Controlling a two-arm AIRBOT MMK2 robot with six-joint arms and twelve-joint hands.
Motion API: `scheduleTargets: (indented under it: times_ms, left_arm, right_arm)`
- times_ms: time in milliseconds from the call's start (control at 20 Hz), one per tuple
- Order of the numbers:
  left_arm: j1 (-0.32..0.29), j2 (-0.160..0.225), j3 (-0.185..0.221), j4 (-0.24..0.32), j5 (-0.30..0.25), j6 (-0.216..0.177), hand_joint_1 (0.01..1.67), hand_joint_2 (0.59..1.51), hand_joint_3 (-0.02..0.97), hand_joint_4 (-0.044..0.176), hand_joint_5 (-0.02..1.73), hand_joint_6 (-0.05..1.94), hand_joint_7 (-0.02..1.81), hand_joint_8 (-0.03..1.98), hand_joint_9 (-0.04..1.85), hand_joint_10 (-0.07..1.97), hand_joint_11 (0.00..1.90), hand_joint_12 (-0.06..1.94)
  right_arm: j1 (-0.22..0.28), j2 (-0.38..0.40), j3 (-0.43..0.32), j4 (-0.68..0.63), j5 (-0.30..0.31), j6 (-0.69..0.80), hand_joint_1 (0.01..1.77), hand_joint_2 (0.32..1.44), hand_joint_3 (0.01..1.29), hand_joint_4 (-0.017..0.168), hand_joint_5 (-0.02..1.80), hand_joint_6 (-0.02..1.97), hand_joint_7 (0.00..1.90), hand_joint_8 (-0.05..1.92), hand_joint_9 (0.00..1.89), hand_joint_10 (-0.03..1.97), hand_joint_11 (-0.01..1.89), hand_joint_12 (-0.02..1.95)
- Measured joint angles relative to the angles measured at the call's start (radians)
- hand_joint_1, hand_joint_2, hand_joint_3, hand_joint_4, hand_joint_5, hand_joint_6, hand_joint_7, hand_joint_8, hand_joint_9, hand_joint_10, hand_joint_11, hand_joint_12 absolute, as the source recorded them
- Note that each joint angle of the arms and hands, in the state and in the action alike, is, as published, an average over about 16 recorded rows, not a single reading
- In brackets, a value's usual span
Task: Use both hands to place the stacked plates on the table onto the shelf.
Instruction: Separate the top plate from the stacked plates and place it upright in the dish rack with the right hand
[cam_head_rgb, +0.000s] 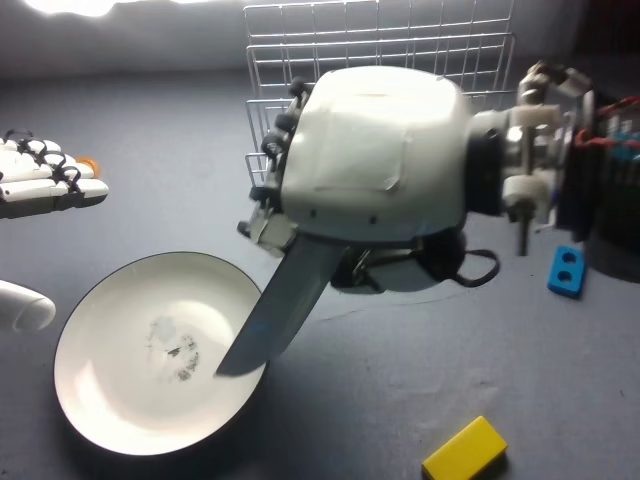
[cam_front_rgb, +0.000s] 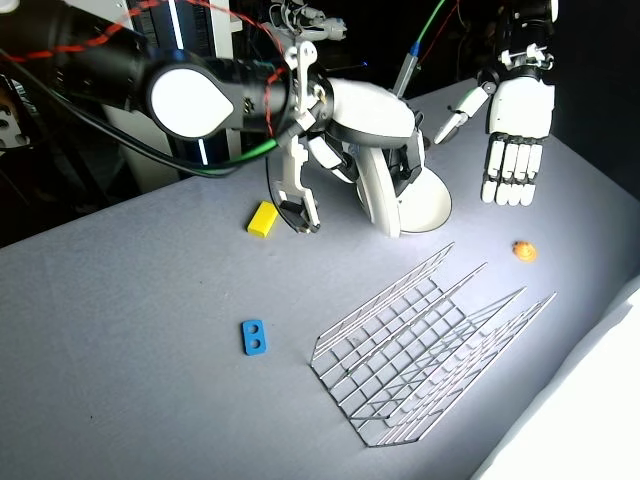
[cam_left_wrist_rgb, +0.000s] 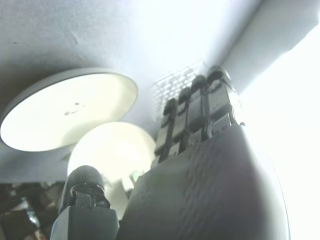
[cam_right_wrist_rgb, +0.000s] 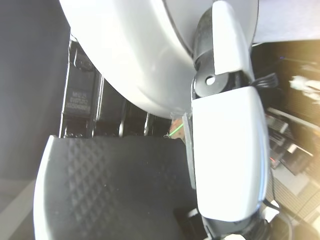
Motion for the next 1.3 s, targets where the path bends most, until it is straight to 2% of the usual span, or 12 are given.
scheduleTargets:
  times_ms: [300, 550, 800, 950, 1300]
  left_arm:
    - [0.018, 0.004, 0.038, 0.064, -0.086, 0.007, 0.02, 1.08, 0.02, 0.003, 0.02, 0.01, 0.02, 0.0, 0.02, 0.01, 0.01, 0.01]
    - [0.036, -0.002, 0.071, 0.167, -0.204, 0.017, 0.02, 1.079, 0.02, 0.003, 0.02, 0.01, 0.02, 0.0, 0.02, 0.01, 0.01, 0.01]
    - [0.048, -0.022, 0.101, 0.289, -0.331, 0.028, 0.02, 1.083, 0.02, 0.003, 0.02, 0.01, 0.02, 0.0, 0.01, 0.01, 0.01, 0.01]
    - [0.033, -0.042, 0.118, 0.361, -0.393, 0.032, 0.02, 1.084, 0.02, 0.003, 0.02, 0.01, 0.02, 0.0, 0.01, 0.01, 0.01, 0.01]
    - [-0.04, -0.098, 0.153, 0.511, -0.481, 0.039, 0.02, 1.084, 0.02, 0.002, 0.02, 0.01, 0.02, 0.0, 0.02, 0.01, 0.01, 0.01]
  right_arm:
    - [0.051, 0.088, -0.054, 0.087, -0.002, -0.02, 1.19, 0.98, 0.02, 0.016, 1.01, 0.91, 1.11, 0.8, 1.32, 0.03, 0.9, 0.98]
    - [0.087, 0.126, -0.058, 0.183, 0.009, -0.028, 1.19, 0.99, 0.02, 0.015, 1.01, 0.9, 1.12, 0.79, 1.32, 0.03, 0.9, 0.99]
    - [0.111, 0.133, -0.029, 0.303, 0.024, -0.035, 1.19, 0.99, 0.02, 0.015, 1.01, 0.91, 1.11, 0.81, 1.33, 0.03, 0.9, 1.01]
    - [0.119, 0.126, 0.001, 0.384, 0.033, -0.035, 1.19, 0.99, 0.02, 0.015, 1.01, 0.92, 1.1, 0.81, 1.34, 0.03, 0.89, 1.02]
    - [0.127, 0.099, 0.086, 0.541, 0.041, -0.033, 1.2, 0.98, 0.02, 0.015, 1.0, 0.94, 1.09, 0.82, 1.35, 0.03, 0.89, 1.03]
